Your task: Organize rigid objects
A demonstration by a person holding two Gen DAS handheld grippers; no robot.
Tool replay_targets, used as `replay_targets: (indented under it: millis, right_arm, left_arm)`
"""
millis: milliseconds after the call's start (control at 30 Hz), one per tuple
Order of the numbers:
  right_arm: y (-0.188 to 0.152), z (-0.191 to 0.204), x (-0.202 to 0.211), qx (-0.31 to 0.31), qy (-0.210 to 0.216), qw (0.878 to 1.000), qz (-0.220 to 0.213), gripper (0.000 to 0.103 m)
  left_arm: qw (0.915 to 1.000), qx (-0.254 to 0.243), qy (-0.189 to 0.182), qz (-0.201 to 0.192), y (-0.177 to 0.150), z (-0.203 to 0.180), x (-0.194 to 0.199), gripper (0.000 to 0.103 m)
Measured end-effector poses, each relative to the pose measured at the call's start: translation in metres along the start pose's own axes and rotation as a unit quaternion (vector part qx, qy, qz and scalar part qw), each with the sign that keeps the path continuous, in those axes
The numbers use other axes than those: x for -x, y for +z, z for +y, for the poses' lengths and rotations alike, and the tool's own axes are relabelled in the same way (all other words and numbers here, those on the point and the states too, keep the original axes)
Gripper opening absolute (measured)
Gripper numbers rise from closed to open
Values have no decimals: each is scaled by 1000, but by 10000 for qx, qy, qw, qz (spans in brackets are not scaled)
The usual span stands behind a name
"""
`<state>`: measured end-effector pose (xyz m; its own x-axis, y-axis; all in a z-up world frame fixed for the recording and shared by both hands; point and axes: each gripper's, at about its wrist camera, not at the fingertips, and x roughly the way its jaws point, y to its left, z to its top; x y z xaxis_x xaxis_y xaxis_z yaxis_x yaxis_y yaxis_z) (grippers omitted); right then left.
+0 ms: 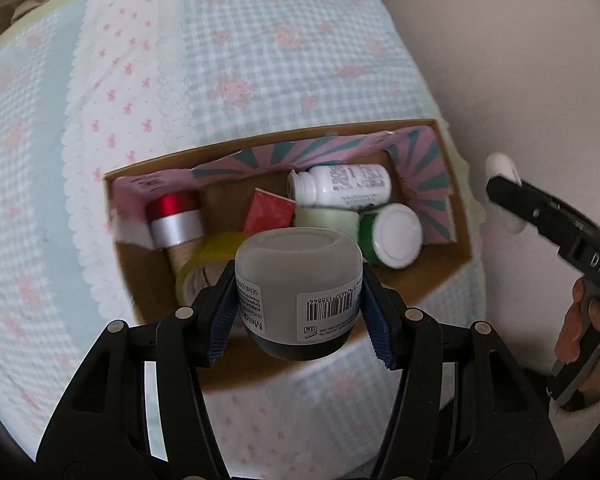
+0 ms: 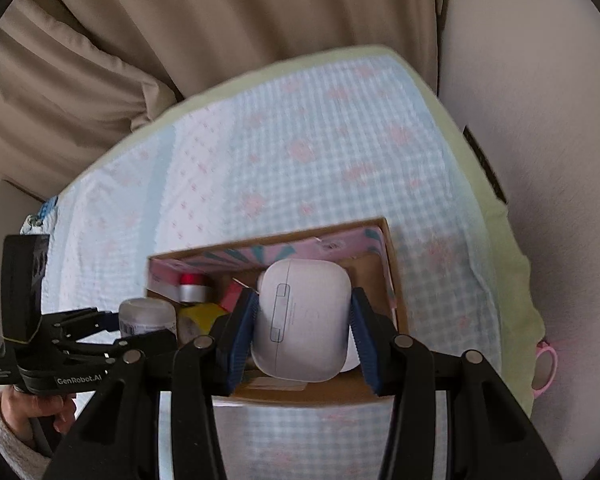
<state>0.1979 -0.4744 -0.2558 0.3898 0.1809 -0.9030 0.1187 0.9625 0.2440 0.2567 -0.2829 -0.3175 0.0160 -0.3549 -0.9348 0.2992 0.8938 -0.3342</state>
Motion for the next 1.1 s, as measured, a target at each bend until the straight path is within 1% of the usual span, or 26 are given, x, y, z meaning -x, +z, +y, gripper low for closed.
replay_targets:
  millis: [133,200,300,400,500,567,600,633,667,700,733,767,800,833,900,1100]
  right_arm:
    - [1,-18,-36,-23,60,9997,233,43]
    - [2,-22,-50,-15,72,9995,302,43]
    - [5,-26,-68,3,77,9992,381,43]
    - [8,-29,-82,8,56,9990,454,43]
    - [10,-32,-95,-2,77,9985,548,43]
    - [12,-31,-100,68,5,9983,587,43]
    - [13,-30,-102,100,-41,9981,603,43]
    - [15,-30,-103,123,-99,9979,625,44]
    - [17,-29,-105,140,-156,9977,644,46]
    - [19,-29,-105,168,-187,9974,682,51]
    - [20,-28,-106,189,-197,9971,707,63]
    - [21,-27,-105,210,-67,9972,720,85]
    - [22,-24,-104,265,134,9965,783,98]
    - [22,-21,-102,325,118,9963,793,103]
    - [20,-16,-95,377,-93,9970,663,103]
    - [12,-12,-92,241,-81,9973,685,103]
  left_arm:
    - [9996,92,250,63,16,6,-29,53]
    - [9991,91,401,103,23,9,-41,53]
    - [9985,86,521,150,32,13,-54,53]
    - [9978,-2,632,181,37,13,-63,53]
    - [9977,-22,639,205,41,13,-67,53]
    - [9976,-62,662,187,42,11,-67,53]
    - [9971,-84,738,155,42,10,-67,54]
    - [9965,-91,822,125,42,8,-65,57]
    - [9961,-87,879,88,42,6,-63,80]
    - [9953,-71,964,35,41,4,-59,101]
    - [9951,-65,985,-59,40,4,-55,103]
    - [9953,-58,965,-111,38,3,-51,103]
    - [9958,-24,907,-157,34,5,-47,103]
    - [9959,18,888,-165,32,7,-44,103]
    - [9959,113,883,-183,27,11,-39,103]
    - [9950,179,964,-210,13,23,-25,103]
